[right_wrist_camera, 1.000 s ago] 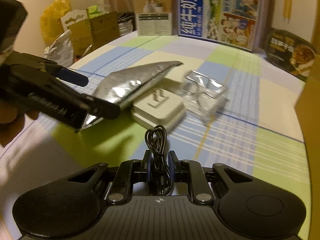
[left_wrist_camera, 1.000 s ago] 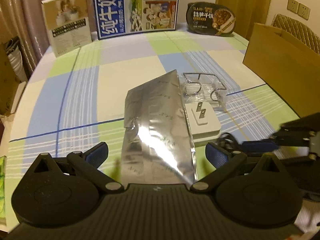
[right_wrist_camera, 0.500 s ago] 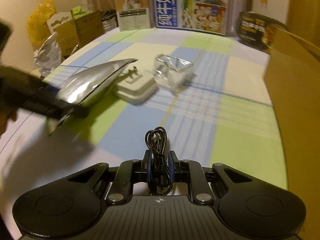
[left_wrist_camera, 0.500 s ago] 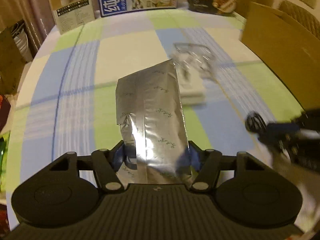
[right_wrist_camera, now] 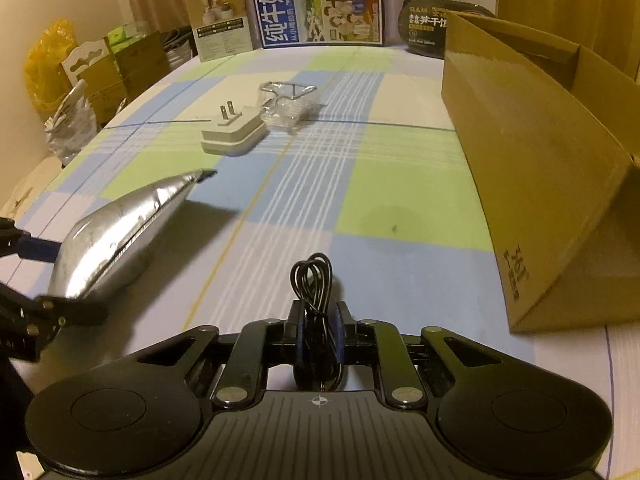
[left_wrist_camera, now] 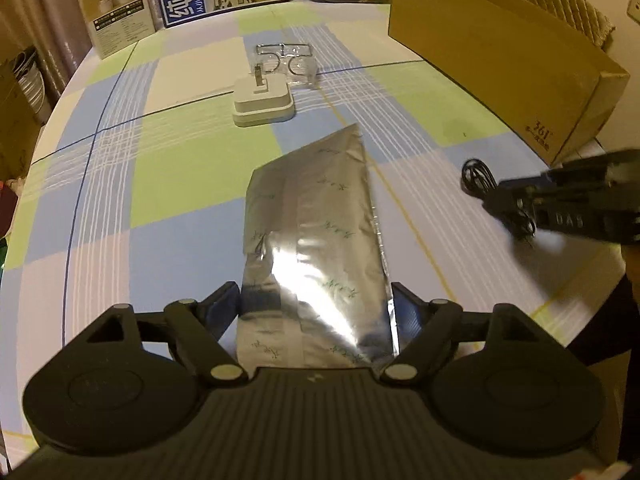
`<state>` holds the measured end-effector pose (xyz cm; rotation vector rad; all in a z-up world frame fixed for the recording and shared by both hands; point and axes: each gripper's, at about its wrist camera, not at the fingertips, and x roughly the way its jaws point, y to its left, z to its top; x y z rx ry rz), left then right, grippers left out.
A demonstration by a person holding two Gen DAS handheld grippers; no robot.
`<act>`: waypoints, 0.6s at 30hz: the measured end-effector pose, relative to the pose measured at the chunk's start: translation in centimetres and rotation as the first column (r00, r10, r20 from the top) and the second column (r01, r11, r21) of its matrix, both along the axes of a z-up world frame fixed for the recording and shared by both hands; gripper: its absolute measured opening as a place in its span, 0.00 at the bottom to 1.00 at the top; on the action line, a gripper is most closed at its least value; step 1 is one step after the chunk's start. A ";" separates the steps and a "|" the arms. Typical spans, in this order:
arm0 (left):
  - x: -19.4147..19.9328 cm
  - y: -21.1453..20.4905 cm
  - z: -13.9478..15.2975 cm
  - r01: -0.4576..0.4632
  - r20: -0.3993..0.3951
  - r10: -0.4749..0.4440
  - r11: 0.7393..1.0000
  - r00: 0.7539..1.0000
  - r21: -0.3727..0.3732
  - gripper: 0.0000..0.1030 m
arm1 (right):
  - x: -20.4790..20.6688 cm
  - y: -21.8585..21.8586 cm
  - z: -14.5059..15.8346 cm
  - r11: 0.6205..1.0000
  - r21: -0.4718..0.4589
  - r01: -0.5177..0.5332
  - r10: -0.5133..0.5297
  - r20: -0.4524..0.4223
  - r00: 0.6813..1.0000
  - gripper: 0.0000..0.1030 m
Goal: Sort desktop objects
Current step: 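Grasp the silver foil bag with left tool while right tool grasps the black cable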
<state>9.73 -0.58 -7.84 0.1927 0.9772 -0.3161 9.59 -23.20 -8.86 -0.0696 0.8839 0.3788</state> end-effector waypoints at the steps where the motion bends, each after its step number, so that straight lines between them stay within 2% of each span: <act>1: 0.2 0.0 0.1 0.003 0.003 -0.003 1.000 1.000 0.004 0.75 | -0.1 0.0 0.0 1.000 -0.009 -0.005 0.005 0.008 1.000 0.27; 3: 0.3 -0.2 0.4 0.005 0.012 -0.005 1.000 1.000 0.012 0.76 | -0.2 0.0 0.0 1.000 -0.013 -0.017 0.018 0.022 1.000 0.37; 4: 0.5 -0.3 0.5 0.005 0.015 -0.005 1.000 1.000 0.010 0.77 | -0.1 0.0 -0.1 1.000 -0.008 -0.022 0.022 0.024 0.999 0.39; 18: 3.1 -0.6 -0.4 -0.006 0.023 0.006 1.000 1.000 0.013 0.81 | 1.0 0.8 -1.1 0.998 0.016 -0.066 0.065 0.074 0.995 0.39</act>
